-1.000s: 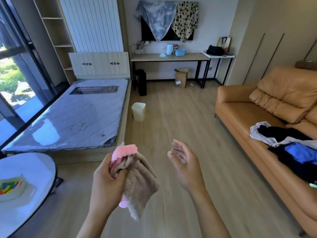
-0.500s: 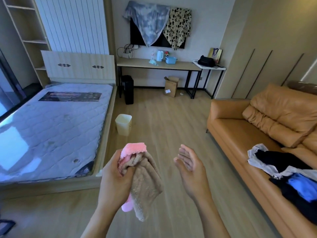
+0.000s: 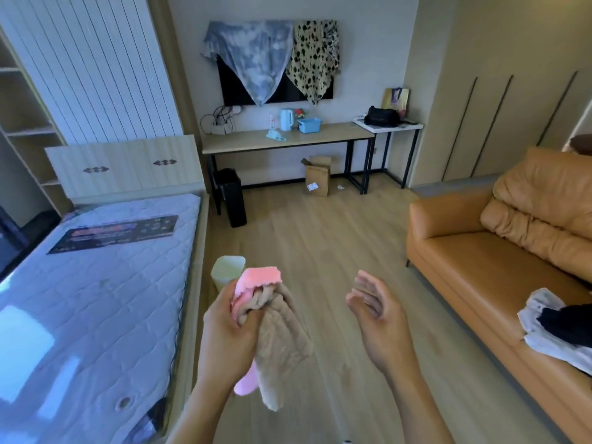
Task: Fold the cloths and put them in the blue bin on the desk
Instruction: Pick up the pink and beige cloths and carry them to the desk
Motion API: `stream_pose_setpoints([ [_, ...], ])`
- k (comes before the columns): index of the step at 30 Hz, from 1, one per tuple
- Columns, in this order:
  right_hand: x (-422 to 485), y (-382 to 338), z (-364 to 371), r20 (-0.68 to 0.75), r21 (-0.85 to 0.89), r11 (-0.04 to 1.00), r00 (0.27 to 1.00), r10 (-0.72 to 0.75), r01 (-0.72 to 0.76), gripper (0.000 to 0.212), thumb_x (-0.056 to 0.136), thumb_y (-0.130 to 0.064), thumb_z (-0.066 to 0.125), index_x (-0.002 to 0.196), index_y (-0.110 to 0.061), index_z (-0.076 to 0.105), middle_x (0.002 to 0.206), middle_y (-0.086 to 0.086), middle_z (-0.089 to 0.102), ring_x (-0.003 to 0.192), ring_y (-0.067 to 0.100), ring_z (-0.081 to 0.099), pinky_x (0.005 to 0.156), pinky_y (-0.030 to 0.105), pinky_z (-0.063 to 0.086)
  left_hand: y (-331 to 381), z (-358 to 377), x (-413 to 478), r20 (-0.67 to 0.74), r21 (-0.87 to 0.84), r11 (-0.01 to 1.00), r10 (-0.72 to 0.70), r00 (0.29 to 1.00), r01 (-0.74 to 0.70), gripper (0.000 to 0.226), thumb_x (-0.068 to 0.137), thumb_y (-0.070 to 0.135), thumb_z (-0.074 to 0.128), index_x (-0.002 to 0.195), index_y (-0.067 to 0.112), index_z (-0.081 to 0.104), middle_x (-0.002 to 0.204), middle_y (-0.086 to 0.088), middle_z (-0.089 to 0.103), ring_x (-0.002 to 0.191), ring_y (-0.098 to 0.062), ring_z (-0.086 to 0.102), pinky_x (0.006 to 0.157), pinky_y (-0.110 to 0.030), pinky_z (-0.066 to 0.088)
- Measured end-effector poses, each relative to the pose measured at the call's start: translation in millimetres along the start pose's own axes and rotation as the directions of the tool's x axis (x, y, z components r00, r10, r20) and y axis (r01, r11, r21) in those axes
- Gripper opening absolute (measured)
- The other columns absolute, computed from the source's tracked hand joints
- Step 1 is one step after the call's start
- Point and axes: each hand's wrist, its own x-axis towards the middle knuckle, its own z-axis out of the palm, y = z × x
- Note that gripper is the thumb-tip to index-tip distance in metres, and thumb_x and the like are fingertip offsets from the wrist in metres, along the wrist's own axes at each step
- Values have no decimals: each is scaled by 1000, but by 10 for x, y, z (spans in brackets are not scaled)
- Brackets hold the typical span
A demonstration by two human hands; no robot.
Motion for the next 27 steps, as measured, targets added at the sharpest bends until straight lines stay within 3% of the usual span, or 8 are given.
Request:
stream_pose_setpoints([
  [5, 1287, 309, 108, 38, 26, 1000, 999, -5, 4, 46, 92, -25, 69, 136, -27, 55, 132, -14, 62, 115, -2, 62, 108, 38, 48, -204, 611, 1017, -23, 47, 999, 5, 1000, -3, 35, 88, 8, 68, 101, 41, 65, 89, 21, 74, 84, 1, 70, 69, -19, 50],
  [8, 2111, 398, 100, 90, 17, 1000, 996, -19, 17, 45, 92, -26, 68, 135, -29, 55, 133, -13, 61, 116, -1, 62, 108, 38, 48, -258, 1009, 1670, -53, 76, 997, 3, 999, 1, 34, 89, 11, 68, 101, 43, 62, 89, 24, 72, 84, 3, 69, 67, -17, 49],
  [12, 3166, 431, 48, 142, 2, 999, 989, -47, 47, 42, 93, -29, 67, 134, -32, 55, 133, -15, 61, 118, 0, 61, 108, 36, 48, -271, 1484, 2539, -115, 84, 996, 17, 993, -7, 35, 90, 17, 69, 100, 49, 59, 95, 14, 72, 88, 2, 67, 71, -20, 50],
  [16, 3956, 456, 53, 156, -7, 998, 986, -57, 59, 43, 94, -30, 66, 136, -29, 54, 133, -15, 60, 117, -1, 61, 105, 31, 48, -279, 1856, 3259, -113, 92, 995, 37, 993, -27, 29, 90, 19, 68, 106, 43, 64, 92, 16, 73, 88, 0, 69, 73, -24, 53],
  [19, 4616, 570, 119, 159, -13, 998, 986, -52, 55, 53, 86, -42, 65, 136, -27, 55, 132, -15, 61, 117, -1, 61, 106, 32, 48, -375, 2185, 3882, -86, 105, 994, 49, 995, -40, 23, 91, 15, 66, 103, 35, 65, 89, 21, 71, 83, 2, 68, 66, -15, 51],
  [22, 5295, 727, 218, 146, -15, 999, 988, -41, 44, 58, 81, -46, 63, 136, -28, 55, 131, -15, 62, 115, -4, 61, 106, 31, 48, -580, 2507, 4522, -86, 130, 991, 49, 995, -37, 18, 89, 12, 68, 87, 29, 63, 81, 13, 69, 72, -5, 65, 56, -11, 46],
  [24, 5783, 829, 311, 148, -23, 999, 988, -43, 47, 54, 84, -42, 66, 135, -27, 55, 129, -16, 62, 115, -4, 61, 106, 31, 48, -733, 2698, 4990, -85, 120, 992, 34, 996, -24, 15, 89, 14, 69, 86, 27, 63, 78, 11, 68, 70, -7, 64, 55, -16, 49],
  [27, 6552, 958, 477, 159, -52, 997, 986, -43, 52, 49, 89, -39, 69, 135, -29, 55, 128, -18, 61, 115, -3, 61, 105, 32, 49, -956, 2973, 5738, -69, 74, 997, 10, 998, -5, 10, 89, 16, 69, 91, 25, 65, 79, 4, 70, 71, -13, 66, 61, -35, 55],
])
